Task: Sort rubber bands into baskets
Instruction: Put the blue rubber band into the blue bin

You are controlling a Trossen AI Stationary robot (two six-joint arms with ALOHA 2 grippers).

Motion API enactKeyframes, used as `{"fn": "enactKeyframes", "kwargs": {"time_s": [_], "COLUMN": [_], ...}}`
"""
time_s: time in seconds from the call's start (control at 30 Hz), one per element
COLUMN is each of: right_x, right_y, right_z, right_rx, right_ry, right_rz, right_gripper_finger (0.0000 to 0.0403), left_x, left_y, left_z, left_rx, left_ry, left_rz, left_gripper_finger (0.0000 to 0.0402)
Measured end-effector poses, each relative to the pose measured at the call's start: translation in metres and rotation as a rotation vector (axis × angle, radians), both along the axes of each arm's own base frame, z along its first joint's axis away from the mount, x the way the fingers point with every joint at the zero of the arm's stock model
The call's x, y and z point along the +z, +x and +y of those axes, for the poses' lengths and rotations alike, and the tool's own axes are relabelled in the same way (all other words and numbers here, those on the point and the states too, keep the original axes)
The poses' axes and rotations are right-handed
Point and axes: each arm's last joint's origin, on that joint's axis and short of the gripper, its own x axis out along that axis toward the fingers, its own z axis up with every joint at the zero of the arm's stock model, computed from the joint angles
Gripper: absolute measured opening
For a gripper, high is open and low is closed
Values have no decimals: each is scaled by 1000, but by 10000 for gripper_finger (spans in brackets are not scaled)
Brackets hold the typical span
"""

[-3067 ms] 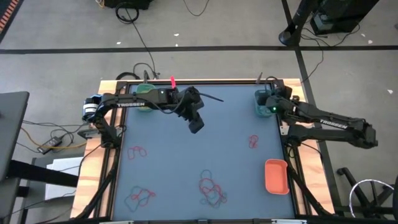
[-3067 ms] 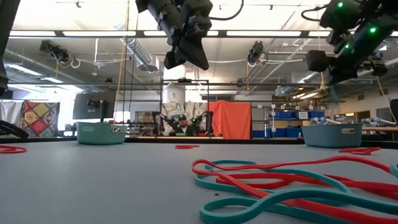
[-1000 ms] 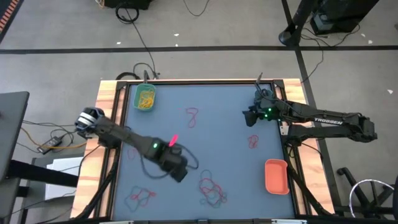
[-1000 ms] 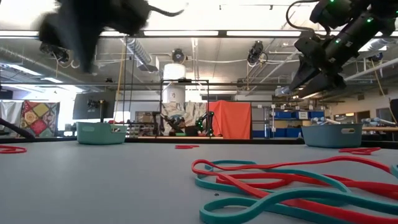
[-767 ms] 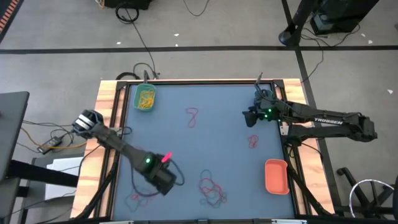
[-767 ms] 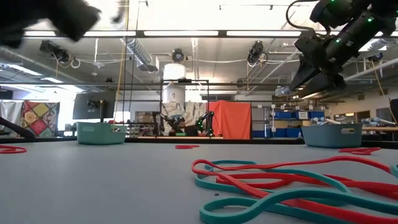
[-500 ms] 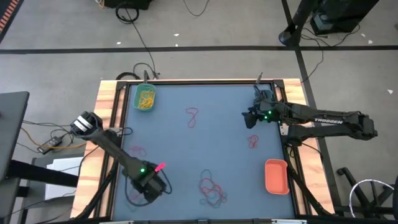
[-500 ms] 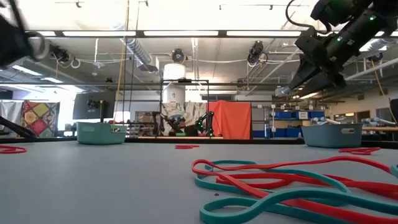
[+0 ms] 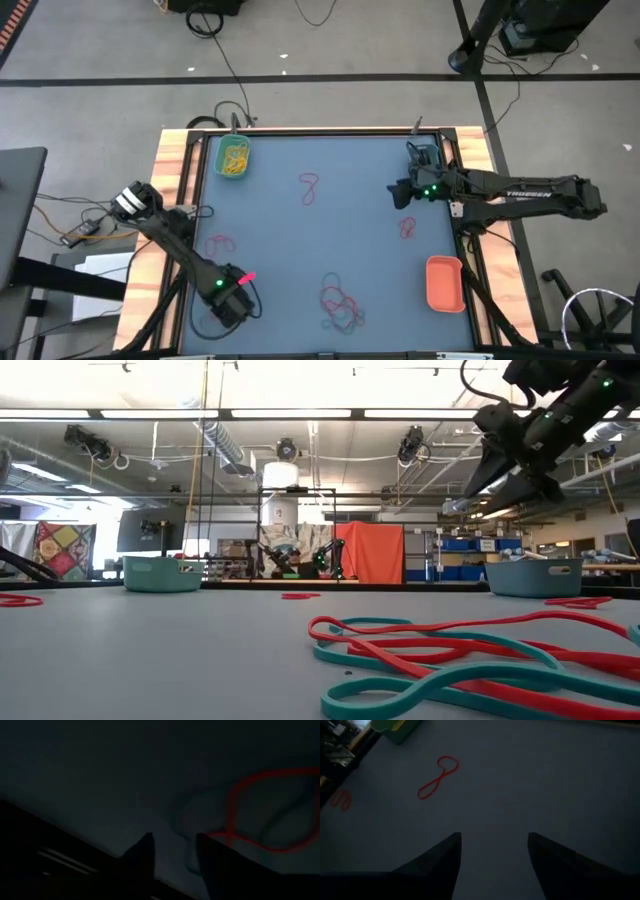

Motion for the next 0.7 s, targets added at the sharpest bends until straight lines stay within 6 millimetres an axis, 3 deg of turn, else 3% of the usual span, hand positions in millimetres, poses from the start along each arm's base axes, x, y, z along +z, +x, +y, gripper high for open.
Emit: {"fn": "enactKeyframes", "kwargs": {"time_s": [0.17, 0.37, 0.47, 0.63, 0.7], "right_x": [0, 2, 2, 3, 3], "right_y": [1, 3, 4, 5, 5], "right_z": [5, 10, 13, 18, 19], "right_rx": [-26, -44, -58, -86, -91], "right_ry": [56, 112, 132, 144, 148], "right_rz": [-37, -85, -106, -127, -135], "right_gripper_finger": [240, 240, 240, 240, 240], "left_x": [-14, -28, -29, -27, -25], "left_y": [-6, -12, -12, -9, -8], "left_z": [3, 4, 4, 2, 1], "left_rx": [-29, -14, -16, -58, -61], "left_ry": [-15, -74, -65, -61, -47], "left_rz": [-15, -55, -53, -101, -114], "left_gripper_finger": [180, 160, 126, 20, 11]}}
